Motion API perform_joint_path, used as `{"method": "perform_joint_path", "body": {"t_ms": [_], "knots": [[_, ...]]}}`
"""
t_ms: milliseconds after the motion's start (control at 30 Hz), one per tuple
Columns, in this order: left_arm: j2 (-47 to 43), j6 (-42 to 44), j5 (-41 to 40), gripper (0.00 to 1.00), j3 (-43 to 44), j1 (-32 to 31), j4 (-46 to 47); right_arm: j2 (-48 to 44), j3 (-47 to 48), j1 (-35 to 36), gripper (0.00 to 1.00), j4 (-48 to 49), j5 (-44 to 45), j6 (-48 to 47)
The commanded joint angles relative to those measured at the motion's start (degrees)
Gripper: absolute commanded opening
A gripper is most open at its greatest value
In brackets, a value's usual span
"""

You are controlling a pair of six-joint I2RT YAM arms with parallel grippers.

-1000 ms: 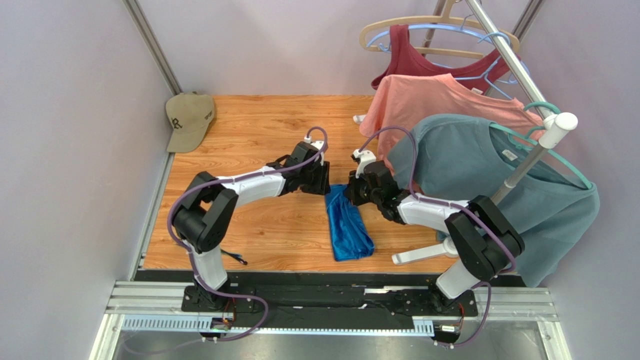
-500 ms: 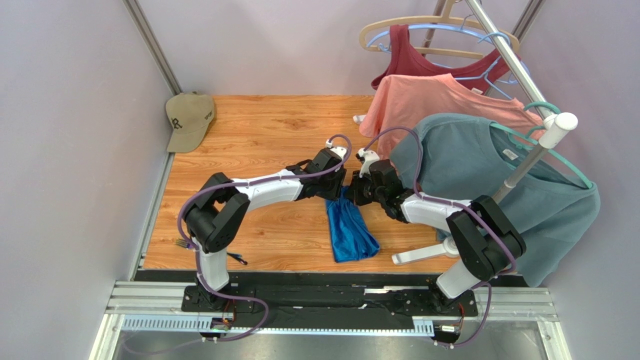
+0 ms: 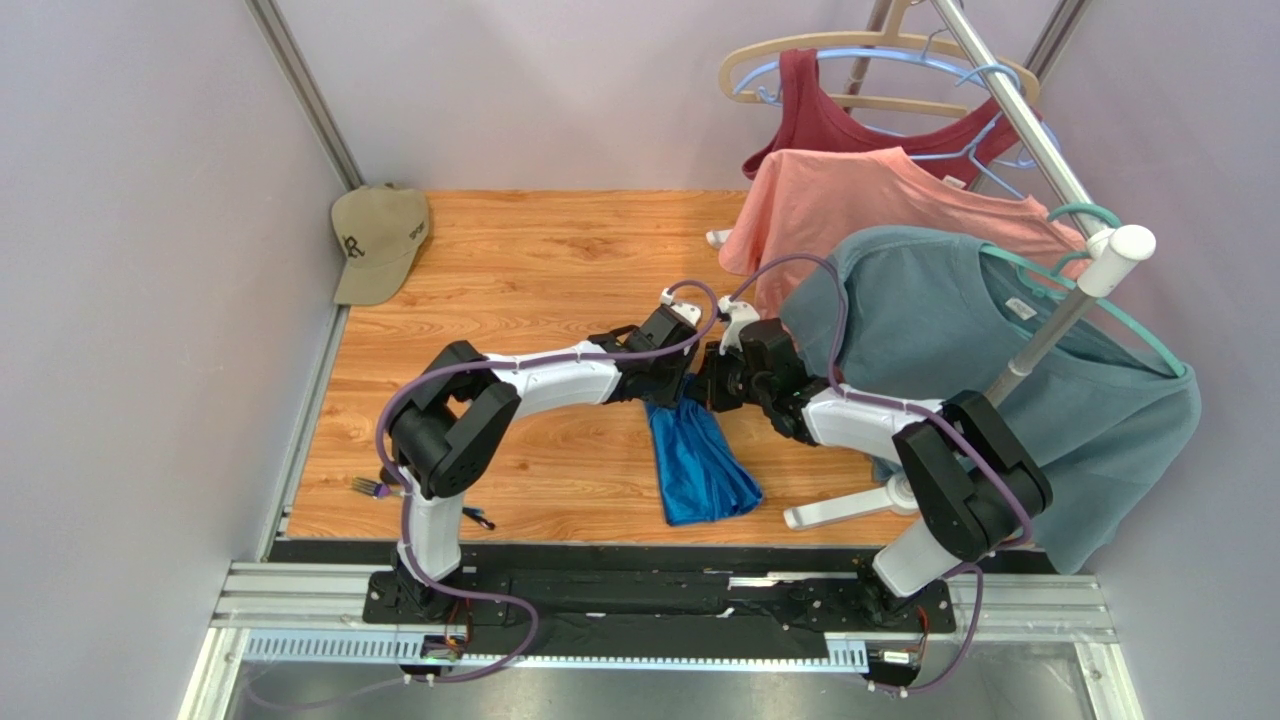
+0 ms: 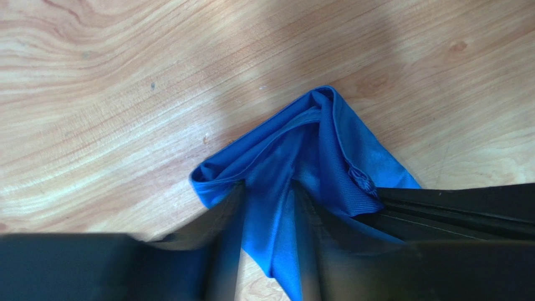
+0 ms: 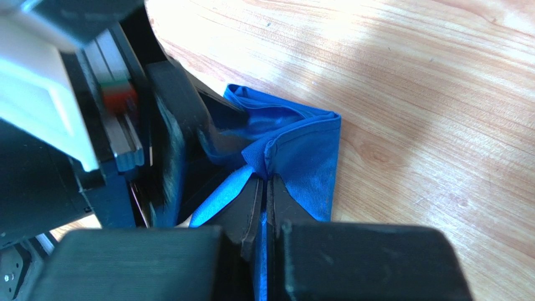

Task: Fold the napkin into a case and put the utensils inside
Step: Grasp the top corner of the smaller rectangle folded napkin from the folded napkin.

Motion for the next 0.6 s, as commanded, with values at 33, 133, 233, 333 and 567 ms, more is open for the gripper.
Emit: {"method": "perform_joint_path", "body": {"t_ms": [33,133,233,333,567], "knots": [[0.1,0.4,-1.0,0.18,0.9,-0.3,-0.2,-0.2,-0.4,-0.3,0.00,0.8,-1.1,1.0],[-0.3,-0.3,-0.9,0.00,2.0,-0.3,-1.2,-0.5,0.6,-0.4,0.00,-1.5,-1.7,2.0],[-0.8,-1.8,1.0,0.00,2.6,0.1,-2.3,-0.2,2.0,-0.3,0.00,-4.5,-3.9,4.0],[-1.5,-4.7,3.6,0.00,2.2,1.2,-2.1,0.2,1.8,-0.3,0.00,-4.1,-7.4,5.8],[-2.8,-8.2,11.3,0.00,0.9,2.8,1.5,3.2,3.2,-0.2,0.00,-4.4,-10.6,8.9]]}}
